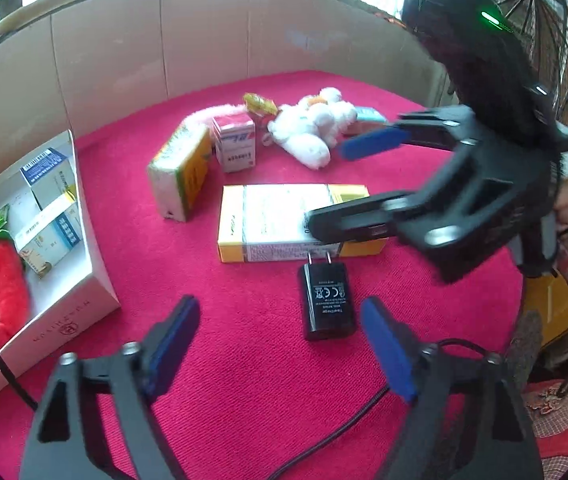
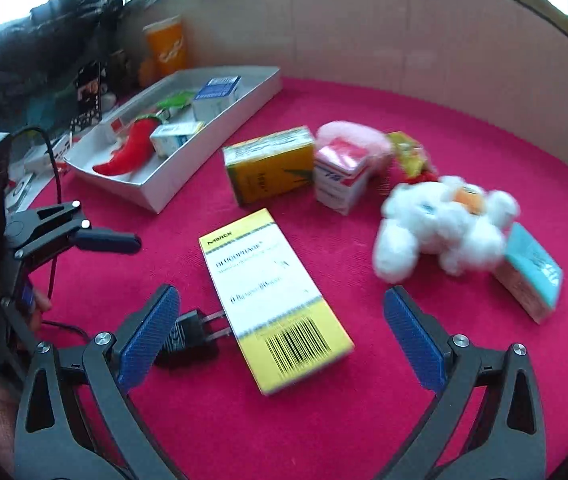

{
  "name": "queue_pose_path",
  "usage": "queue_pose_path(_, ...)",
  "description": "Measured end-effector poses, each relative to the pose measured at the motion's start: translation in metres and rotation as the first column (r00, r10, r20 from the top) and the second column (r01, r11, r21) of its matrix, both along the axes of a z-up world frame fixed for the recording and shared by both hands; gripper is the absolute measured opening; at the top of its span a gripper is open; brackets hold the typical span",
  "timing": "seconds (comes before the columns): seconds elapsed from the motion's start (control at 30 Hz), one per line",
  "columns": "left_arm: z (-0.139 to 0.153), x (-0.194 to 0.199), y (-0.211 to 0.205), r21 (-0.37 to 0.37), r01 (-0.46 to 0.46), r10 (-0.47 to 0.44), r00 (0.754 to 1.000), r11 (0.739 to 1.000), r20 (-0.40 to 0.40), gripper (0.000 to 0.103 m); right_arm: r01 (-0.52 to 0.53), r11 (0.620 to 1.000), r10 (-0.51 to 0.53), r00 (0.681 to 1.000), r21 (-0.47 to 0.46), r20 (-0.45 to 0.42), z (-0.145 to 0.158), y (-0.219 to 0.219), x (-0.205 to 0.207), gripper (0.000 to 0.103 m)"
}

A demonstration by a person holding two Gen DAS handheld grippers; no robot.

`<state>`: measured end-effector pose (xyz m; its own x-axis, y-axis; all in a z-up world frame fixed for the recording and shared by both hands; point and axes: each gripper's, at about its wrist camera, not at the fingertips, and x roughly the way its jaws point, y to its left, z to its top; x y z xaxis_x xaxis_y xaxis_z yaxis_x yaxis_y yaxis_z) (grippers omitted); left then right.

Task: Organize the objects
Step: 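Grasp black charger plug with left gripper while right grasps yellow Glucophage box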

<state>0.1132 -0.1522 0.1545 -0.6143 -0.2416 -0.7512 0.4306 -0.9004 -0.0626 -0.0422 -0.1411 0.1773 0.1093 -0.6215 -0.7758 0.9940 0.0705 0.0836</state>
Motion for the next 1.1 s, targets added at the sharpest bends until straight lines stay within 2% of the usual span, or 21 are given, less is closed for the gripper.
queue_pose_path(0.1,-0.003,0.000,-0.002,0.017,-0.001,0.001,1.000,1.000,0.008,0.079,-0.048,0.998,0.048,0.999,0.038,-0.005,-0.010,-0.022,0.009,0.098)
queue_pose_path(0.23,-0.001,-0.001,-0.002,0.006,-0.004,0.004,1.000,1.000,0.013,0.079,-0.102,0.992,0.109,0.991,0.079,-0.083,-0.023,-0.040,0.030,0.095)
queue_pose_path(0.27,-0.001,-0.002,-0.002,0.003,-0.002,0.002,1.000,1.000,0.016,0.079,-0.102,0.990,0.111,0.989,0.094,-0.100,-0.027,-0.042,0.031,0.084)
queue_pose_path(0.3,-0.001,-0.004,-0.002,-0.001,0.001,-0.001,1.000,1.000,0.020,0.079,-0.089,0.990,0.101,0.989,0.109,-0.110,-0.030,-0.043,0.029,0.078)
queue_pose_path(0.37,-0.002,-0.009,-0.002,-0.005,0.015,-0.015,0.999,1.000,0.028,0.079,-0.058,0.994,0.067,0.993,0.091,-0.096,-0.028,-0.041,0.020,0.057)
queue_pose_path(0.47,-0.004,-0.020,-0.003,-0.001,0.032,-0.032,0.999,0.999,0.044,0.079,0.018,0.996,-0.012,0.998,0.092,-0.063,-0.027,-0.028,-0.001,0.057)
queue_pose_path(0.57,-0.007,-0.029,-0.002,0.003,0.043,-0.043,0.997,0.999,0.057,0.079,0.071,0.994,-0.065,0.995,0.082,-0.073,-0.028,-0.007,-0.015,0.056)
queue_pose_path(0.6,-0.009,-0.032,-0.001,0.003,0.042,-0.042,0.997,0.999,0.068,0.071,0.097,0.992,-0.092,0.993,0.078,-0.069,-0.027,0.002,-0.020,0.056)
queue_pose_path(0.63,-0.012,-0.034,0.000,-0.003,0.039,-0.039,0.996,0.999,0.082,0.053,0.118,0.990,-0.114,0.992,0.077,-0.060,-0.028,0.008,-0.023,0.056)
queue_pose_path(0.73,-0.013,-0.035,0.003,-0.025,0.042,-0.039,0.996,0.999,0.083,0.048,0.180,0.982,-0.177,0.983,0.053,-0.053,-0.029,0.026,-0.025,0.057)
queue_pose_path(0.9,-0.013,-0.032,0.006,-0.041,0.044,-0.041,0.997,0.998,0.071,0.044,0.274,0.962,-0.272,0.956,0.001,-0.113,-0.030,0.036,-0.017,0.057)
queue_pose_path(1.1,-0.014,-0.031,0.003,-0.024,0.039,-0.038,0.998,0.999,0.054,0.044,0.284,0.959,-0.283,0.955,0.001,-0.084,-0.028,0.038,-0.025,0.057)
